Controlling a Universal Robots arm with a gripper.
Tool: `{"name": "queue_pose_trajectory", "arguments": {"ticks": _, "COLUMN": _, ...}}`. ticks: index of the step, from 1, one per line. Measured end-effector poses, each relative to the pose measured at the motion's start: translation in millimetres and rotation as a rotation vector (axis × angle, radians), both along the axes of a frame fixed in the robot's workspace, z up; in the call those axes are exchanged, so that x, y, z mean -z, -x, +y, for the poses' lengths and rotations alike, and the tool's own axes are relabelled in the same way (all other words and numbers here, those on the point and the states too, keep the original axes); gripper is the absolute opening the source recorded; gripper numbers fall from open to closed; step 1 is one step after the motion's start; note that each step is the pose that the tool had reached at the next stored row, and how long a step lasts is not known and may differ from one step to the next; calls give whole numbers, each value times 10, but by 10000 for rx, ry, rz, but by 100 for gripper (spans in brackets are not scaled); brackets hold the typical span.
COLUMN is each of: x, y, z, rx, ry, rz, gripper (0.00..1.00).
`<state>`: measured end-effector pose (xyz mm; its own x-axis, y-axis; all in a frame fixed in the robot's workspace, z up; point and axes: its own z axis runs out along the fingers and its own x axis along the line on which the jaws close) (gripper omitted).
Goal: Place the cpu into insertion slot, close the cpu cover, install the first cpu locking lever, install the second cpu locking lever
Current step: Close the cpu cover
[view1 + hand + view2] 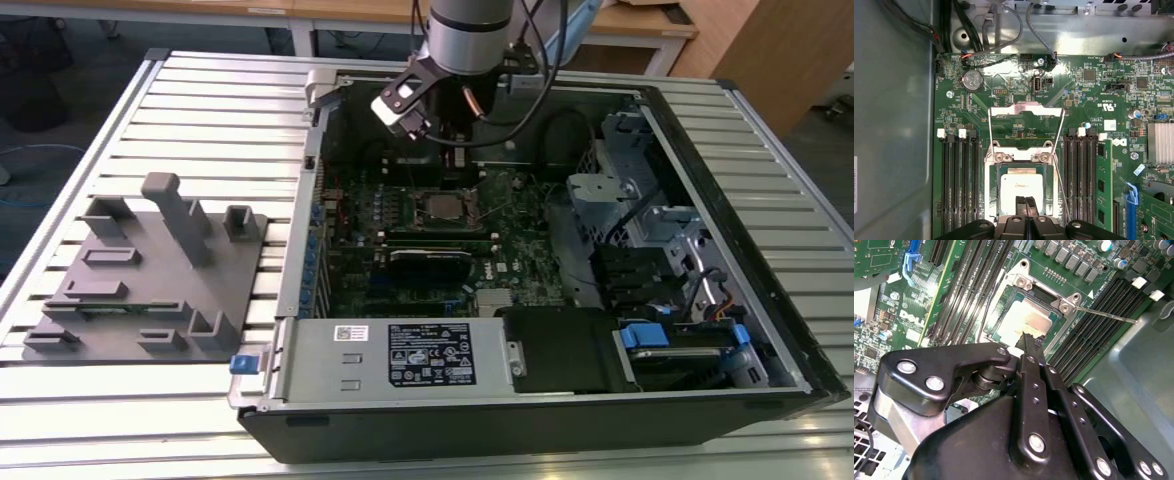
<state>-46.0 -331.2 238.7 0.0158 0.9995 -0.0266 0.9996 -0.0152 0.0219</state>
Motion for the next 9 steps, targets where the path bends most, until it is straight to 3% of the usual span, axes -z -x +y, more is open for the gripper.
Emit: {"name": "queue_pose_trajectory", "arguments": {"ticks": 9, "x": -22, "y": 0, "z": 0, "rx": 0, "ry": 1, "rz": 2, "gripper": 10}}
